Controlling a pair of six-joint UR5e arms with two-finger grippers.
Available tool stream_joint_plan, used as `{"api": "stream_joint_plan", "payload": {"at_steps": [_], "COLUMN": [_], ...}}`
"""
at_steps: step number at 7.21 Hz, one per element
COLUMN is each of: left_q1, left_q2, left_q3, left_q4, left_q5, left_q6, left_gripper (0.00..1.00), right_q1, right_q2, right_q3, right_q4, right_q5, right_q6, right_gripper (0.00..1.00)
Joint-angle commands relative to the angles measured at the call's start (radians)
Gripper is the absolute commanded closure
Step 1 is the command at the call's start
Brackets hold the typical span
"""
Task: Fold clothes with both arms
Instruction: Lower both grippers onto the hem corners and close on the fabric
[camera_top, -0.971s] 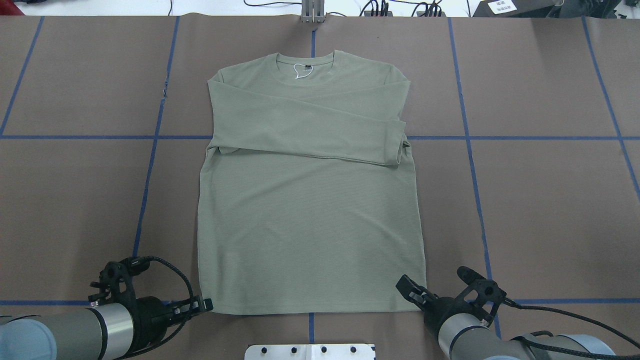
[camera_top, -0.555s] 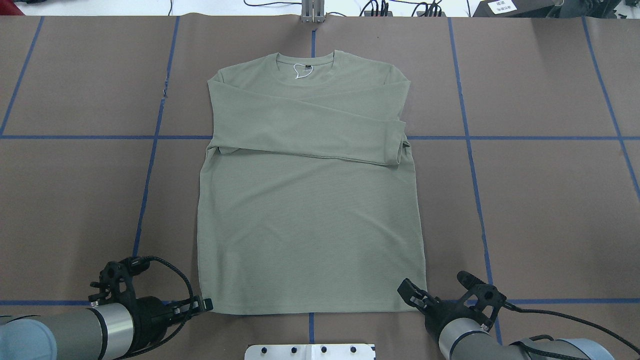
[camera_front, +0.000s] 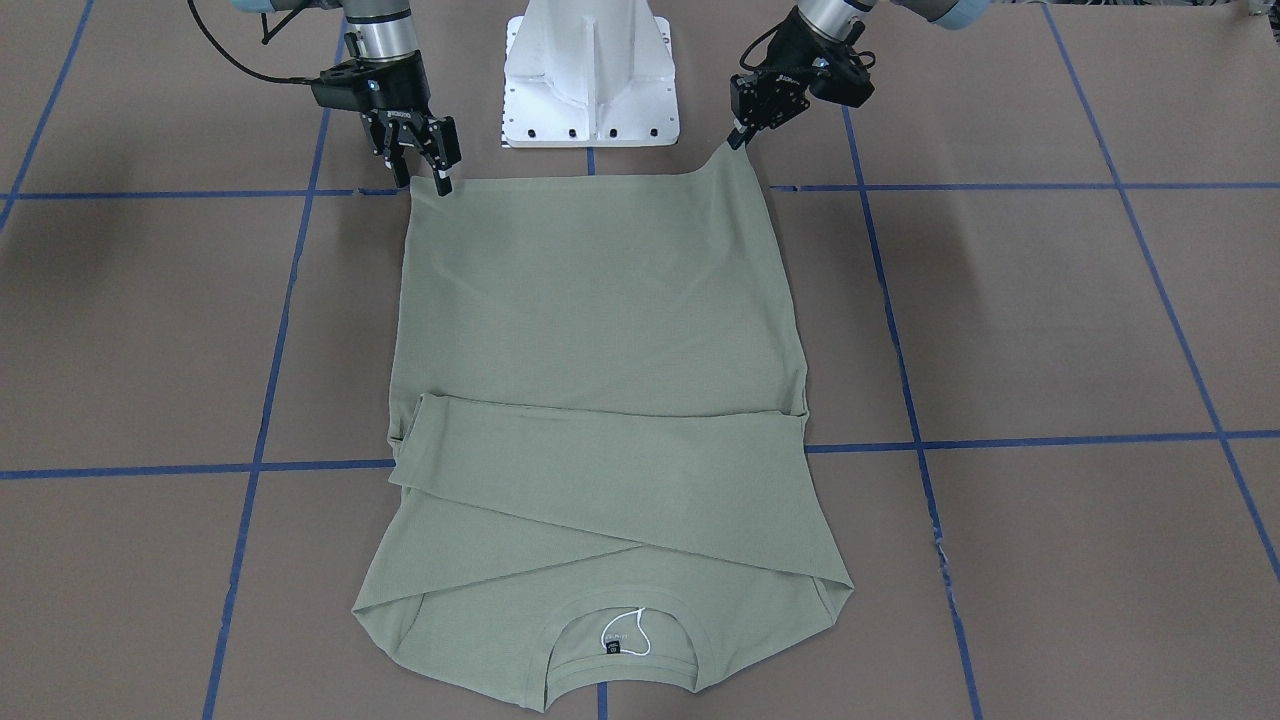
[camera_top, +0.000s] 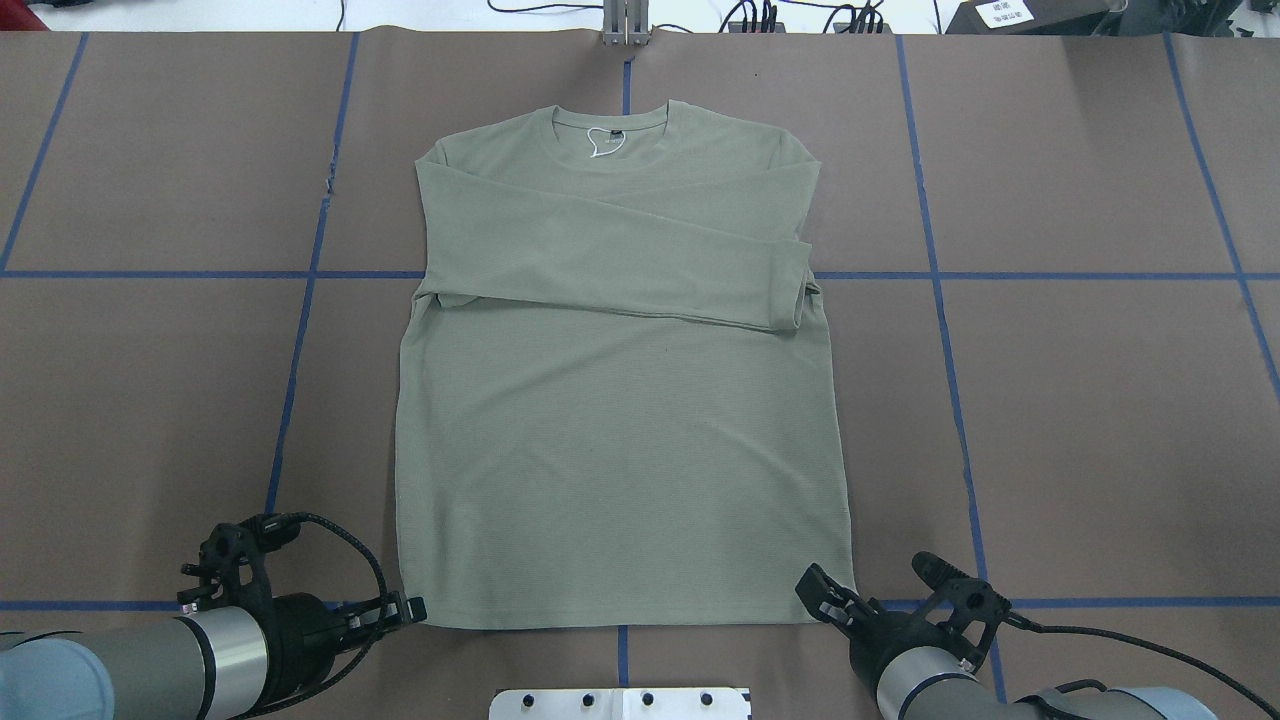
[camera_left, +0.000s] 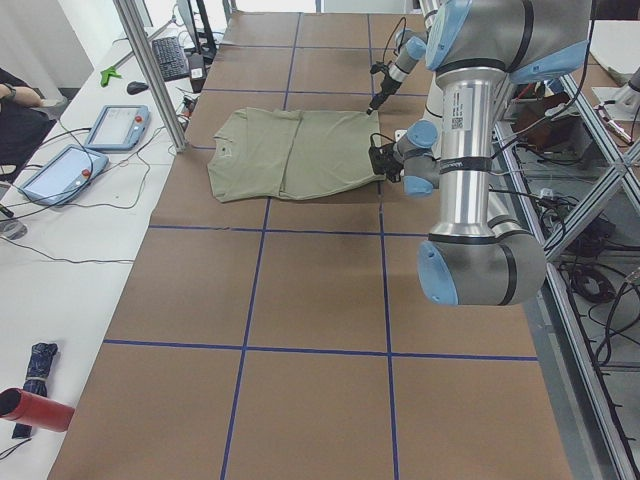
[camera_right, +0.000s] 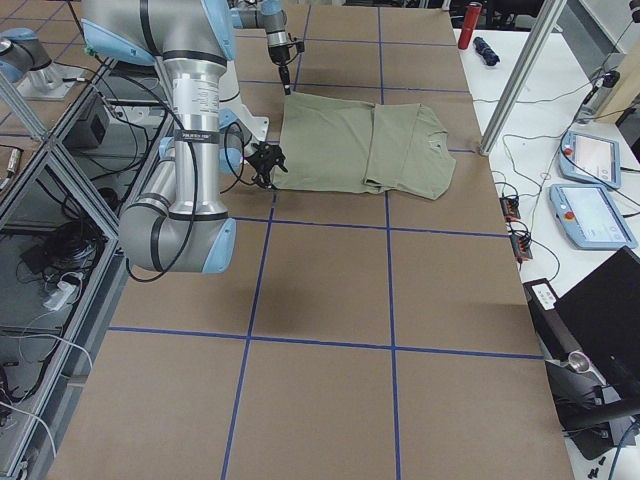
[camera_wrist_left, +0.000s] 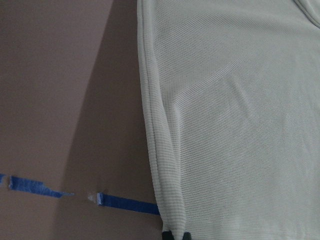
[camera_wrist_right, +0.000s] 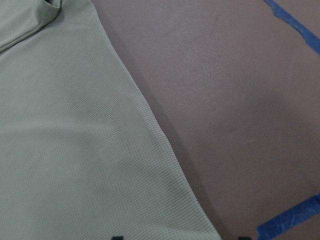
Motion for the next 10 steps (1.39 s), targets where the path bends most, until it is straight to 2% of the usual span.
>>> {"api": "stream_joint_plan", "payload": {"at_steps": [1,2,3,4,5,6,8,9,10], "left_q1": [0.0,0.0,0.0,0.002,0.003,0.003,0.002,0.0,-0.006], "left_q2": [0.001,0.001,0.001,-0.001,-0.001,-0.001,-0.008,-0.01,0.007], "left_q3": [0.001,-0.001,-0.001,-0.001,-0.001,-0.001,-0.004,-0.028,-0.098], "left_q4": [-0.002,-0.002,-0.002,-0.002,-0.003,-0.003,-0.003,0.004,0.029], "left_q5": [-0.001,-0.002,-0.002,-0.002,-0.002,-0.002,-0.002,-0.005,-0.045], "left_q6": [0.0,0.0,0.0,0.0,0.0,0.0,0.0,0.004,0.014], "left_gripper": [1.0,1.0,1.0,1.0,1.0,1.0,1.0,1.0,1.0], "right_q1": [-0.014,-0.014,-0.014,-0.014,-0.014,-0.012,-0.009,-0.009,-0.011], "right_q2": [-0.003,-0.003,-0.005,-0.005,-0.005,-0.005,-0.005,-0.029,-0.055], "right_q3": [-0.002,-0.002,-0.003,-0.003,-0.014,-0.019,-0.003,0.047,0.178], "right_q4": [-0.001,-0.001,-0.001,-0.001,-0.001,-0.001,-0.002,-0.024,-0.148], "right_q5": [-0.015,-0.021,-0.023,-0.029,-0.04,-0.05,-0.05,-0.047,-0.032], "right_q6": [0.0,0.0,0.0,0.0,0.0,-0.002,-0.008,-0.013,-0.016], "right_gripper": [0.22,0.3,0.43,0.64,0.66,1.0,1.0,1.0,1.0]}}
